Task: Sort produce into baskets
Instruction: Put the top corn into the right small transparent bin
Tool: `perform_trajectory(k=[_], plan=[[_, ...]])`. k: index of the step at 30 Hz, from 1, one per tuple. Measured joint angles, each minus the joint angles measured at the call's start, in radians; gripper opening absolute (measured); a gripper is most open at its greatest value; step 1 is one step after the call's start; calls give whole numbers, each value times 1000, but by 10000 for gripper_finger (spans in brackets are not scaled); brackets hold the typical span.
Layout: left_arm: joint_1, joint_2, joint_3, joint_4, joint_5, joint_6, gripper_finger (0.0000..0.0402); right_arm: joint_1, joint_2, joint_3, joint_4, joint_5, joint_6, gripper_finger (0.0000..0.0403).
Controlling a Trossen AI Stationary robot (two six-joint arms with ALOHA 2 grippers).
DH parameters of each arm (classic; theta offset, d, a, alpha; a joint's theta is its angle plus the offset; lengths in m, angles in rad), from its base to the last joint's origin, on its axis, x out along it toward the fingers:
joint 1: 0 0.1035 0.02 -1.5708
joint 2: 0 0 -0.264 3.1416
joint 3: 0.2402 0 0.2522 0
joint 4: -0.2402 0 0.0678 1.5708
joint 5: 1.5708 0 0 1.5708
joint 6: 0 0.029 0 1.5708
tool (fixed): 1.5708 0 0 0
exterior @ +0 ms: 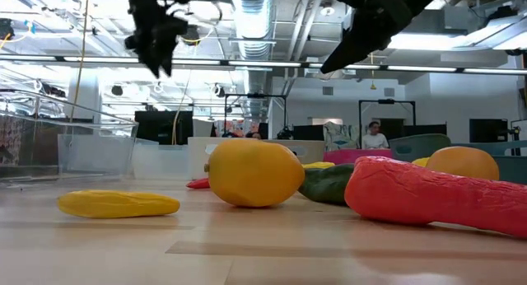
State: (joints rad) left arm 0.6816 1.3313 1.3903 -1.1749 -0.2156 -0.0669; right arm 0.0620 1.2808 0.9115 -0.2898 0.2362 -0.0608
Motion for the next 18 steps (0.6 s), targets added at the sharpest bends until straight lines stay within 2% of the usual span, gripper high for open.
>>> perform_trajectory(k=[4, 10, 15, 18], plan=[[-81, -64, -6, 110, 75, -53, 265, 0, 0, 0, -5, -3, -1, 268], [-243, -139, -55, 209, 78, -145, 265, 0, 0, 0, -22, -3, -1, 316], [-394, -140, -73, 217, 72, -182, 265, 0, 0, 0, -22, -1, 0, 365], [-480, -136, -102, 296, 71, -188, 265, 2, 0, 0, -22, -2, 14, 381]])
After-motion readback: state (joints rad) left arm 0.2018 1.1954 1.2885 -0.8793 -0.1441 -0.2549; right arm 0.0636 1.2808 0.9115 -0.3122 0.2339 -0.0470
